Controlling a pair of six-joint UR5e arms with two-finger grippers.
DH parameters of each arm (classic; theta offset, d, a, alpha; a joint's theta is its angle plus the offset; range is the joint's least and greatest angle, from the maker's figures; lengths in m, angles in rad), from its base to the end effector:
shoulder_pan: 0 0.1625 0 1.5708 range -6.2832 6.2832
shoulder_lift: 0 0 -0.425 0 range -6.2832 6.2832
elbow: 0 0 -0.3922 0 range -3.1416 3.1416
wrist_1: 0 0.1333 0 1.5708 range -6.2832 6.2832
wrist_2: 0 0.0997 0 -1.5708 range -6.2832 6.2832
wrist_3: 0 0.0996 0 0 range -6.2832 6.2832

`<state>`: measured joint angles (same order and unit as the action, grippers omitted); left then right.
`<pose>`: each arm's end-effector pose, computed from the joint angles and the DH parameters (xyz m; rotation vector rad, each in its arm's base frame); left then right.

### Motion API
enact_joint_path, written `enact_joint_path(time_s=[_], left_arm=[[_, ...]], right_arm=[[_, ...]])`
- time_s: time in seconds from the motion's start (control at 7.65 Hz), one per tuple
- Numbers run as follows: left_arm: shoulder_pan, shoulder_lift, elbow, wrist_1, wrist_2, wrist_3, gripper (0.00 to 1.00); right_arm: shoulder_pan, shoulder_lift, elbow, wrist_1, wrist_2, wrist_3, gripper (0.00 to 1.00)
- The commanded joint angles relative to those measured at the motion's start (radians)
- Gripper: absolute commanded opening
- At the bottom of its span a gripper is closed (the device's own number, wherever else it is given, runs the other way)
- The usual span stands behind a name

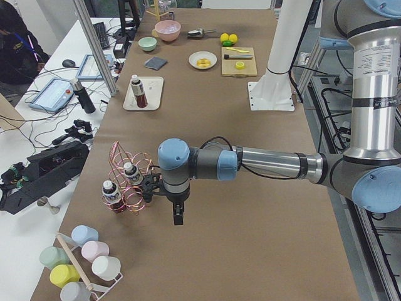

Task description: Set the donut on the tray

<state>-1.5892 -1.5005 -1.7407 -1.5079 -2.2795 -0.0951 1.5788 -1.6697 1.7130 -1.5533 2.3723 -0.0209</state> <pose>-0.0770 -0.4615 0.6194 0.0080 0.7097 -0.0957 0.0654 -0.4531 0.6315 0.0691 -0.8004 -0.0366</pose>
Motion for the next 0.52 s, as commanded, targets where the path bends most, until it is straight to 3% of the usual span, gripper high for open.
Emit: enact_joint_path(time_s=[0.0,0.26,0.39], left_arm=[[0.000,0.000,0.000,0.000,0.000,0.000,0.98],[0.000,0.000,0.000,0.002,0.000,0.000,0.98],[0.000,0.002,0.000,0.002,0.000,0.000,0.98]], right_arm=[[-0.020,0.014,0.007,0.001,0.004,0.037,1.00],[-0.139,0.015,0.103,0.034,0.004,0.267,1.00],[-0.196,0.015,0.117,0.129,0.004,0.380,1.00]])
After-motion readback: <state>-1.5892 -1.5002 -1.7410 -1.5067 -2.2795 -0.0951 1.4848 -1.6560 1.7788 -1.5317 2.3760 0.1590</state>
